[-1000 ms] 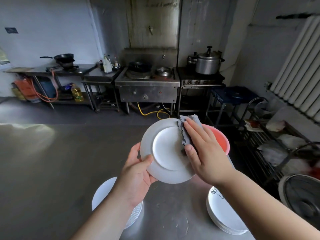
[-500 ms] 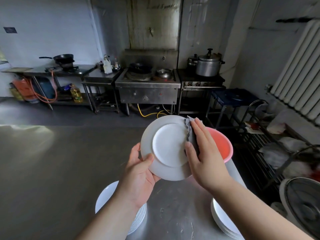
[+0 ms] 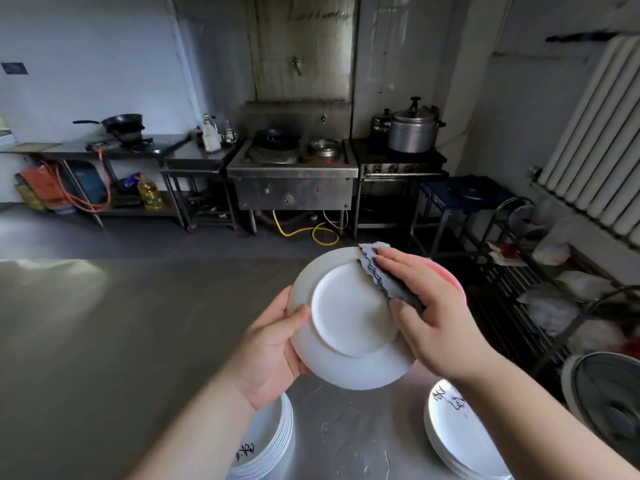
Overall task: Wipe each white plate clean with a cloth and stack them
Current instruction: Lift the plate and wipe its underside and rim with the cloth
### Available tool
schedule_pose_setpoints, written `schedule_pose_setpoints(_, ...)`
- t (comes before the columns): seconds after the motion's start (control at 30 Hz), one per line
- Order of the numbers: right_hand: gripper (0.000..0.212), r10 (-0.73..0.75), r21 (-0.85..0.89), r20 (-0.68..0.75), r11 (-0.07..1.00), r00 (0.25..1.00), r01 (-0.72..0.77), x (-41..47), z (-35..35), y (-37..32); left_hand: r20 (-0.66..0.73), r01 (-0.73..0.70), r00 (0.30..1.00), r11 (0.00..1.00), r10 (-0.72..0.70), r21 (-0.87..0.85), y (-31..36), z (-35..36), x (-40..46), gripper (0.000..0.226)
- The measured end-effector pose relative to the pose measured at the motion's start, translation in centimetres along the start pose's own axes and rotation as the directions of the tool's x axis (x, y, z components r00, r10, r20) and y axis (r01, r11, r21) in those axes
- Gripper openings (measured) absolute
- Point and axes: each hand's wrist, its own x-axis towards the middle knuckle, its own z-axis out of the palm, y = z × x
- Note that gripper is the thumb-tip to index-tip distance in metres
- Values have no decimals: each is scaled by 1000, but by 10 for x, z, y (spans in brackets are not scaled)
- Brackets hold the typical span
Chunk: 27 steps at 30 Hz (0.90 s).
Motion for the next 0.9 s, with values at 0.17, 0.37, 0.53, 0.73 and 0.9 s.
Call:
schedule_pose_setpoints(0.17, 67, 86, -69, -86, 993, 993, -92, -57, 46, -10, -93, -97, 991, 993, 91, -62, -5, 6, 6, 46)
schedule_pose_setpoints(0.37, 54, 147, -34, -64, 988, 987, -150, -13, 17, 0, -81, -108, 991, 991, 102, -74, -13, 13, 9, 49)
schedule_pose_setpoints(0.53, 62, 182, 67, -189, 983, 965, -172, -37, 45, -10, -76, -180, 982, 974, 171, -138, -21, 28, 16, 50)
schedule_pose_setpoints(0.73, 51, 353, 259, -323, 925, 878, -276, -26, 8, 3, -7, -42, 999, 998, 42, -54, -18, 33, 17, 50)
schedule_pose_setpoints(0.9, 48, 200, 138, -145, 974, 969, -180, 7, -33, 12, 31, 37, 999, 999, -38, 21, -2, 28, 19, 38)
